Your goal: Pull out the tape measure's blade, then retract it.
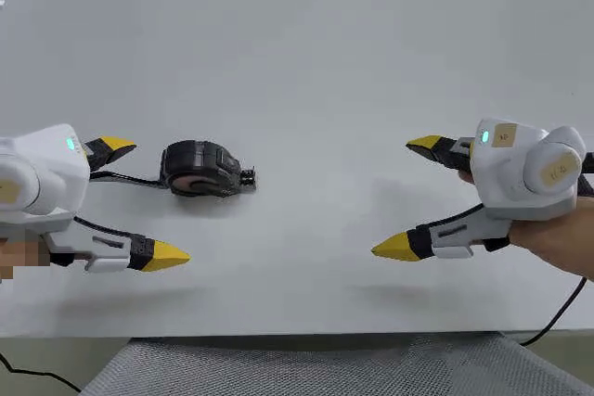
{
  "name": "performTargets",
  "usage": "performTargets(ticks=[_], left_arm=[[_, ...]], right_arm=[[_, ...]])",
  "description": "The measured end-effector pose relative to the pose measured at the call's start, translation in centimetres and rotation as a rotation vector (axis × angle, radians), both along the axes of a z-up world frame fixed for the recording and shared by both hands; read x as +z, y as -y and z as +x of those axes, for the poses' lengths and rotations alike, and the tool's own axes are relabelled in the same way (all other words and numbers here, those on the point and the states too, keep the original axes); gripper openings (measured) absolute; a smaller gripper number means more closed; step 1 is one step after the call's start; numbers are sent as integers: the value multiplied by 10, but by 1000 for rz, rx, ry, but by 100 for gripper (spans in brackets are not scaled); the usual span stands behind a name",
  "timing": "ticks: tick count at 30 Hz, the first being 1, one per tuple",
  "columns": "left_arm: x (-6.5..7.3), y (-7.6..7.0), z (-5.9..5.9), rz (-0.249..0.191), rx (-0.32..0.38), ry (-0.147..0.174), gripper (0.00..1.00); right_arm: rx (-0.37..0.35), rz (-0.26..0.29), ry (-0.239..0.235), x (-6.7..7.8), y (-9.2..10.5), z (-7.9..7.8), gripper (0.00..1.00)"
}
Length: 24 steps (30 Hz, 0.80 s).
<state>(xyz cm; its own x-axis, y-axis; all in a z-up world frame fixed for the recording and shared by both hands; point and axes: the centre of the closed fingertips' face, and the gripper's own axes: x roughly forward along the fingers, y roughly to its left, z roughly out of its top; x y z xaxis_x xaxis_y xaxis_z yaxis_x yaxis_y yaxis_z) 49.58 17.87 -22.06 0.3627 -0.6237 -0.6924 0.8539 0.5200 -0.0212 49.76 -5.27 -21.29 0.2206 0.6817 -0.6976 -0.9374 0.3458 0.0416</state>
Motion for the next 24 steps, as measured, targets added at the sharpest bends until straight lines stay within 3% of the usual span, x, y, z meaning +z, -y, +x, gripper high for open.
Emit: performTargets(ticks=[12,24], left_arm=[[-10,-6,8,71,-29,-23,89],[-14,-6,20,115,-59,-41,73]], right_arm=[[61,-24,-2,-5,-11,8,89],[94,-22,-10,-6,-24,13,88]])
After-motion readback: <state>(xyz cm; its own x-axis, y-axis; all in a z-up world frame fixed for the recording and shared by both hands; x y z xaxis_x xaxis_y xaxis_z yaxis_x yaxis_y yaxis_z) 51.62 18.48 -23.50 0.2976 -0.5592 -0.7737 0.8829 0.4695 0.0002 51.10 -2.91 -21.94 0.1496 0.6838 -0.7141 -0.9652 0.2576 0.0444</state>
